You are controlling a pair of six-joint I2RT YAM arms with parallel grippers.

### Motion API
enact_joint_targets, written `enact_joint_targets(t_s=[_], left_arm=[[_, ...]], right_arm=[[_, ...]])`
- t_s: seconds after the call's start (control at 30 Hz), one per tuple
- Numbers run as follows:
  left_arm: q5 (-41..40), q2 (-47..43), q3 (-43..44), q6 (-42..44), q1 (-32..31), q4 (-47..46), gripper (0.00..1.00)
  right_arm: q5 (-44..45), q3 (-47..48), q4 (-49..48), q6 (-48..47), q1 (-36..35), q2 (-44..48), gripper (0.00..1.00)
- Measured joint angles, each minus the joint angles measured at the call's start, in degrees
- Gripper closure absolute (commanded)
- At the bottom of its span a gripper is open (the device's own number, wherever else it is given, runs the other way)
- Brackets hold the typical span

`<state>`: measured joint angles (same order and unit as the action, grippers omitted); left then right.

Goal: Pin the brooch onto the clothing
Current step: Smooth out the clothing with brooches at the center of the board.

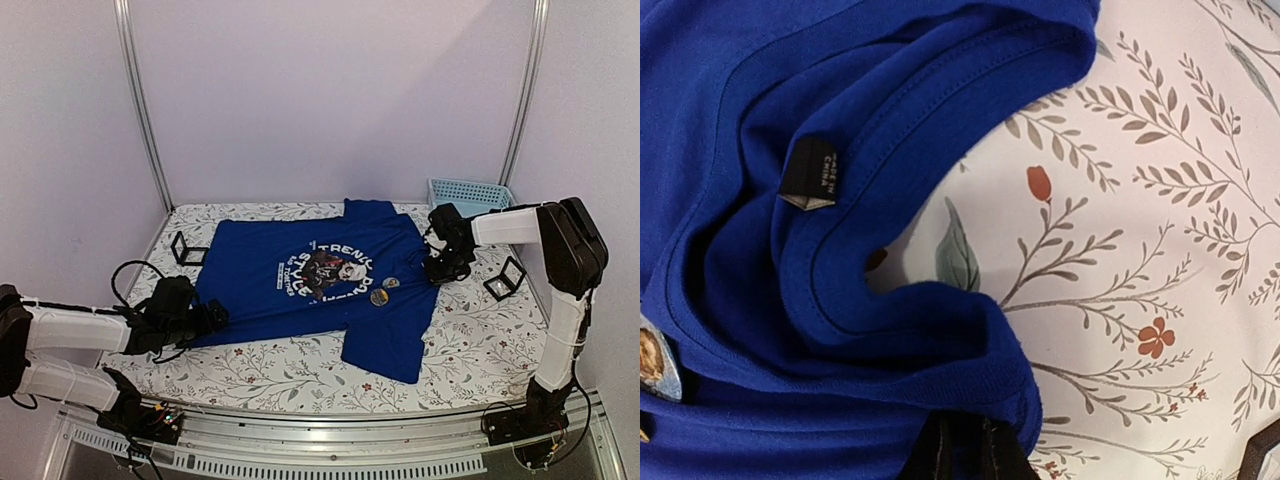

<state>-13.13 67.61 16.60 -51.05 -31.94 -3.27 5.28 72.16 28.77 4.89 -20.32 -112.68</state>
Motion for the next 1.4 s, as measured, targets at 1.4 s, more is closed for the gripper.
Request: enact_joint_targets(t_s=[1.4], left_arm=[[-4.1, -14.8, -0.8, -0.6, -1.3, 22.0, 0.02]], right_arm=[[-10.1, -17.5, 12.2, 28.6, -49.6, 20.4, 0.94]])
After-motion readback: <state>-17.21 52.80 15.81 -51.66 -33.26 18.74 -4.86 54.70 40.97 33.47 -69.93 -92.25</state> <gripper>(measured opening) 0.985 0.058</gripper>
